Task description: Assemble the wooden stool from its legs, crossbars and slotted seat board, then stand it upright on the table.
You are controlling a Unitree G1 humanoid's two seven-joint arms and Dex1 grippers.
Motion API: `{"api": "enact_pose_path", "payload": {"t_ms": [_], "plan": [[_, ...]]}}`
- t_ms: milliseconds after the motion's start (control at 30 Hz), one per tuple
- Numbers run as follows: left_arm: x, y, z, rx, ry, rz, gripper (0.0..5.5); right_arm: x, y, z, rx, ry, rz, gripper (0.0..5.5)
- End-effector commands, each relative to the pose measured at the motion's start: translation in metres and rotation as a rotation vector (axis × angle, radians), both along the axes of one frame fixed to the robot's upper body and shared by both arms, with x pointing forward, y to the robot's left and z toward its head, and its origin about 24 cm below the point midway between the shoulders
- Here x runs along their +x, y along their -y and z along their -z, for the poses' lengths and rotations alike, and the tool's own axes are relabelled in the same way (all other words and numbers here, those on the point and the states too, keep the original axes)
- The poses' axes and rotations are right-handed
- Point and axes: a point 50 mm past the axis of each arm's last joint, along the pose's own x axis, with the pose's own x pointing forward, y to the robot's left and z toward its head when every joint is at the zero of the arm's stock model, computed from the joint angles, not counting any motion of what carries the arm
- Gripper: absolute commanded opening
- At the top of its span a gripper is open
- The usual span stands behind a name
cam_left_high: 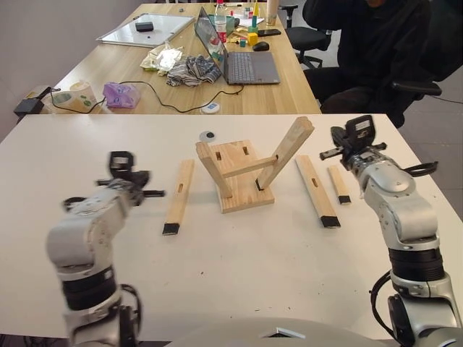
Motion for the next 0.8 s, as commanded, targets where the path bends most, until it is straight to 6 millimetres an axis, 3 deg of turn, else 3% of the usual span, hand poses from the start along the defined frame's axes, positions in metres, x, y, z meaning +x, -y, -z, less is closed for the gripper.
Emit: {"api": "enact_pose_path", "payload": {"t_ms": [33, 67, 133, 267, 467, 667, 800], "plan": [[-0.008, 0.126, -0.041, -0.304, 0.077, 0.362, 0.04, -0.019, -0.089, -0.027, -0.034, 0.059, -0.438, 0.00], [-0.010, 0.140, -0.054, -0.334, 0.107, 0.413, 0.04, -0.029, -0.104, -0.031, -0.064, 0.064, -0.532, 0.00], [-0.006, 0.139, -0.062, -0.319, 0.121, 0.384, 0.04, -0.045, -0.116, -0.029, -0.167, 0.053, -0.640, 0.00], [0.000, 0.131, -0.059, -0.284, 0.105, 0.309, 0.04, -0.055, -0.114, -0.011, -0.266, -0.040, -0.683, 0.00], [0.023, 0.122, -0.069, -0.231, 0.148, 0.235, 0.04, -0.073, -0.119, 0.008, -0.357, -0.152, -0.789, 0.00], [0.030, 0.091, -0.054, -0.159, 0.125, 0.164, 0.04, -0.068, -0.107, 0.006, -0.365, -0.175, -0.735, 0.00], [0.027, 0.091, -0.047, -0.137, 0.103, 0.186, 0.04, -0.053, -0.094, 0.001, -0.418, -0.166, -0.640, 0.00]]}}
